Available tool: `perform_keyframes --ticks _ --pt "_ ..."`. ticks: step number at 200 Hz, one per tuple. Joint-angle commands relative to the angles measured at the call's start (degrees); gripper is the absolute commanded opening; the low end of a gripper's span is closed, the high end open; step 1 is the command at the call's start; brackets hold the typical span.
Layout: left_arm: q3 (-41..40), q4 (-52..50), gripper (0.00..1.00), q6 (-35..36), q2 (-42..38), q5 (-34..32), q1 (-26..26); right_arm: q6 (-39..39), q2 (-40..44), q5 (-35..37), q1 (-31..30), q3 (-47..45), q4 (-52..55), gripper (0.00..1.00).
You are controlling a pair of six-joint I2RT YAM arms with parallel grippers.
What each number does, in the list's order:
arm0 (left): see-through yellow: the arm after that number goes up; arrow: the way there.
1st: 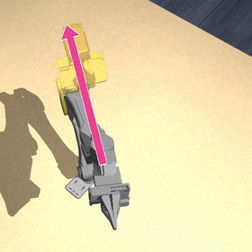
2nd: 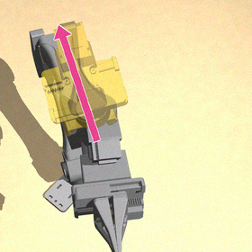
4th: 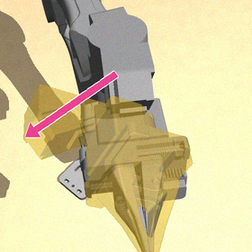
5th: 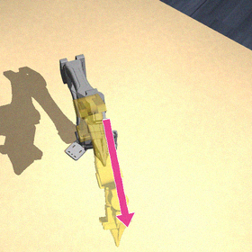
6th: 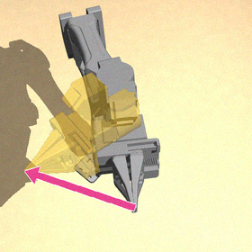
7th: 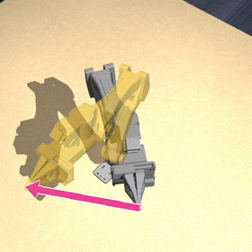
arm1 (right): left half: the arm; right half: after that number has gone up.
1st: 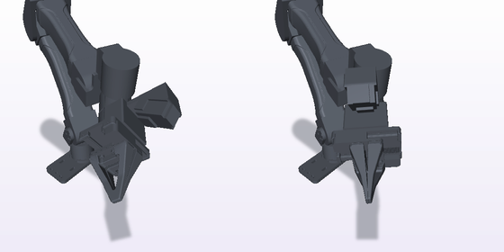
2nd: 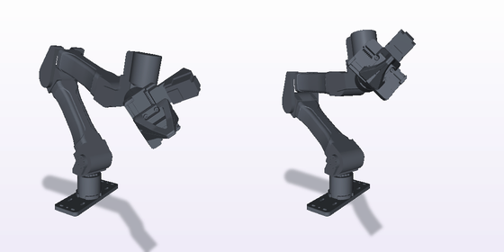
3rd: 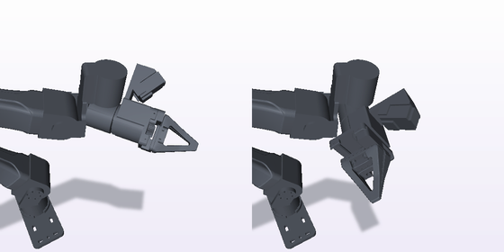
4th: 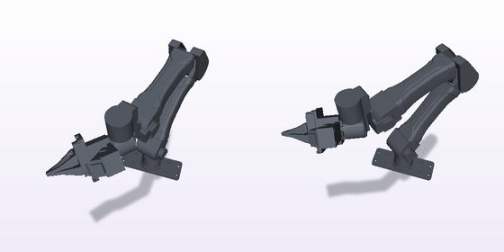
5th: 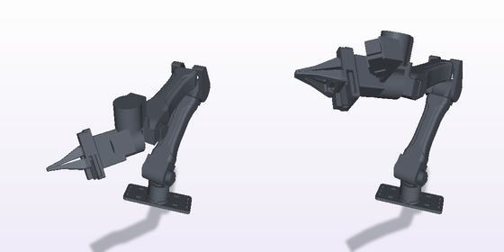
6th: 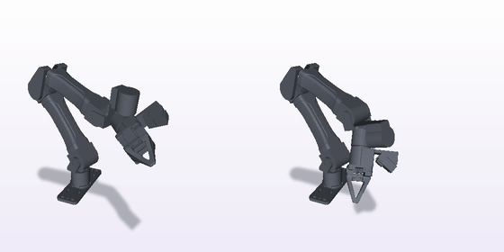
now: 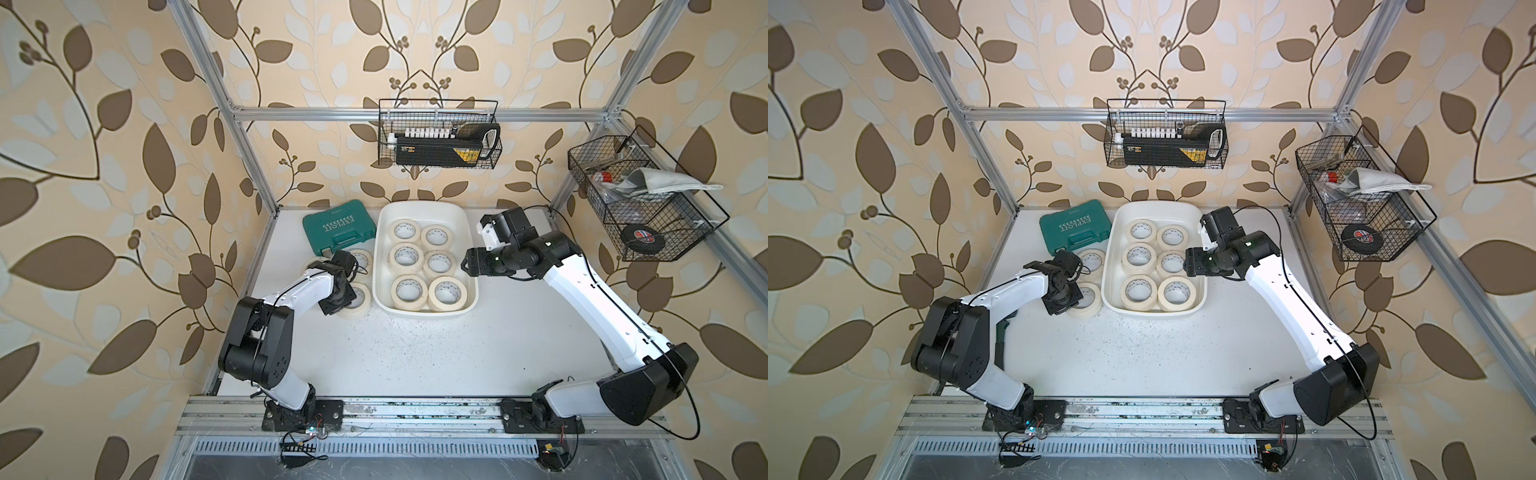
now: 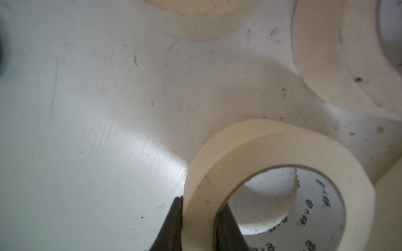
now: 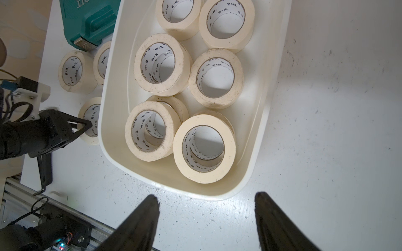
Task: Take out the art tape in the storage box
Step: Place the art tape at the center of the board.
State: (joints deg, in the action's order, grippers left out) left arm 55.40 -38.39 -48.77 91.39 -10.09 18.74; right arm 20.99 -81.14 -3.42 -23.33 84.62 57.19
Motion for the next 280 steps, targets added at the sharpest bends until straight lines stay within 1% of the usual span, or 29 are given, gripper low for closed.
perform_keyframes --ticks 1,31,68,78,92,118,134,144,172,202,206,230,254,280 --pt "1.31 2.59 0.0 1.66 1.01 1.99 -0.26 0.45 -0.86 -0.89 0.27 -1.19 -0.34 0.71" --pt "1.6 3.41 0.0 2.35 2.81 2.9 -0.27 0.3 -1.12 -0.85 0.22 -1.23 -0.46 0.71" --pt "1.95 3.5 0.17 2.72 3.79 3.41 -0.24 0.3 -1.64 -1.22 0.24 -1.22 -0.6 0.71" --pt "2.02 3.37 0.25 2.72 3.71 3.36 -0.27 0.44 -1.8 -1.31 0.29 -1.24 -0.71 0.71" --pt "2.0 3.02 0.38 2.58 3.37 2.83 -0.23 0.45 -1.96 -1.51 0.29 -1.13 -0.69 0.71" --pt "2.0 2.21 0.54 2.44 2.27 1.79 -0.28 0.51 -2.09 -1.68 0.26 -0.84 -0.7 0.71" --pt "2.38 1.37 0.65 2.54 1.24 1.56 -0.27 0.63 -2.26 -1.94 0.29 -0.61 -0.79 0.71" --pt "2.79 0.47 0.75 2.63 0.38 1.38 -0.2 0.77 -2.42 -2.25 0.23 -0.47 -0.82 0.71" --pt "4.5 -2.7 0.98 3.68 -3.09 0.97 -0.24 1.38 -3.13 -3.32 0.28 0.25 -1.12 0.71" --pt "6.42 -5.73 0.99 5.53 -8.39 0.61 -0.2 2.96 -4.57 -4.61 0.28 0.75 -2.23 0.71" --pt "6.54 -6.03 0.99 5.8 -10.39 0.6 -0.28 3.21 -4.84 -4.66 0.29 0.83 -2.46 0.71" --pt "8.36 -8.7 0.99 7.47 -14.84 0.34 -0.24 4.66 -7.52 -4.69 0.02 2.21 -3.25 0.71" --pt "10.55 -11.58 0.99 9.8 -18.6 0.09 -0.33 5.75 -11.92 -3.75 -1.08 5.35 -3.14 0.69" --pt "12.76 -14.67 0.99 12.14 -22.0 -0.63 -0.28 6.42 -18.32 -1.43 -3.8 11.23 -2.5 0.68"
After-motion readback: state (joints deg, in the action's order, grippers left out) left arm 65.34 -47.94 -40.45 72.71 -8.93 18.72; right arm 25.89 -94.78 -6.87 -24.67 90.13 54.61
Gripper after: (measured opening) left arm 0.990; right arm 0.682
